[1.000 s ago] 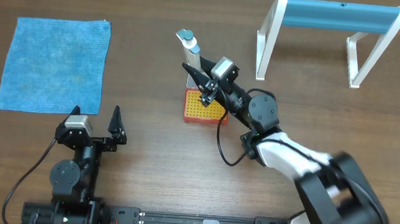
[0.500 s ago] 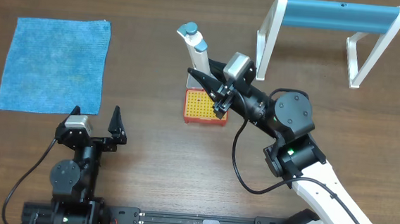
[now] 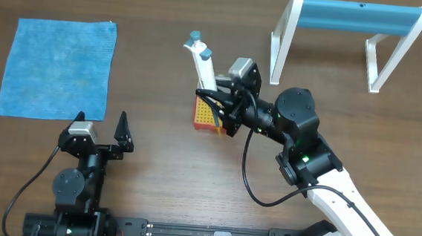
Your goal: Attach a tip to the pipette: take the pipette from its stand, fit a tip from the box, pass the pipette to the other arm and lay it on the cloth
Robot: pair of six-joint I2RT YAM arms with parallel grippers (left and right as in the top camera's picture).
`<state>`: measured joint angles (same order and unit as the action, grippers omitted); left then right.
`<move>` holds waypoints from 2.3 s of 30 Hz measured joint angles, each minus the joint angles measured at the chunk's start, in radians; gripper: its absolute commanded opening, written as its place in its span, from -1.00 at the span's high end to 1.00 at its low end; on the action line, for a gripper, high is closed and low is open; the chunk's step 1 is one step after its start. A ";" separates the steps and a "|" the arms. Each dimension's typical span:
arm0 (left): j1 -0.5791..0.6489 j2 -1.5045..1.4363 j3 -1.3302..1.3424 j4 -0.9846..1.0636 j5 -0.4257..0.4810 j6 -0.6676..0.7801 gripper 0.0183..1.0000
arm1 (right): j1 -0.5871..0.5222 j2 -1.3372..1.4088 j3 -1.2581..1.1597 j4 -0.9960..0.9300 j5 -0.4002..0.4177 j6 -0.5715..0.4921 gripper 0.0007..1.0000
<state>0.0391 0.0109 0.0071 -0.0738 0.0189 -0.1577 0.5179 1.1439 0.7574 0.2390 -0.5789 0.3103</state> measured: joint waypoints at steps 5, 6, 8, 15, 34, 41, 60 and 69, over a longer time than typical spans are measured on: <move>0.000 0.000 -0.001 0.056 0.066 -0.116 -0.99 | 0.000 0.002 0.000 -0.056 0.000 0.228 0.84; 0.000 0.000 -0.001 0.053 0.096 -0.182 -0.99 | 0.000 0.002 0.000 -0.055 0.000 0.260 0.84; 0.000 0.001 -0.001 0.023 0.186 -0.385 -0.99 | 0.000 0.002 0.000 -0.054 0.000 0.313 0.84; 0.000 0.001 -0.001 0.037 0.364 -0.911 -1.00 | 0.000 0.002 0.000 -0.053 -0.021 0.378 0.84; 0.000 0.328 0.009 0.511 0.229 -1.328 -0.99 | -0.001 0.004 -0.002 -0.067 -0.030 0.453 0.84; 0.000 0.902 0.217 0.709 0.409 -1.287 -1.00 | -0.001 0.004 -0.002 -0.070 -0.030 0.456 0.84; -0.065 1.522 0.754 1.045 1.453 -1.140 -0.99 | -0.001 0.004 -0.002 -0.111 -0.030 0.456 0.84; -0.233 1.522 0.755 1.194 1.437 -1.132 -1.00 | -0.001 0.004 -0.002 -0.109 -0.077 0.515 0.84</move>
<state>-0.1936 1.5326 0.7624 1.1198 1.4555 -1.2900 0.5171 1.1481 0.7559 0.1299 -0.6559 0.8253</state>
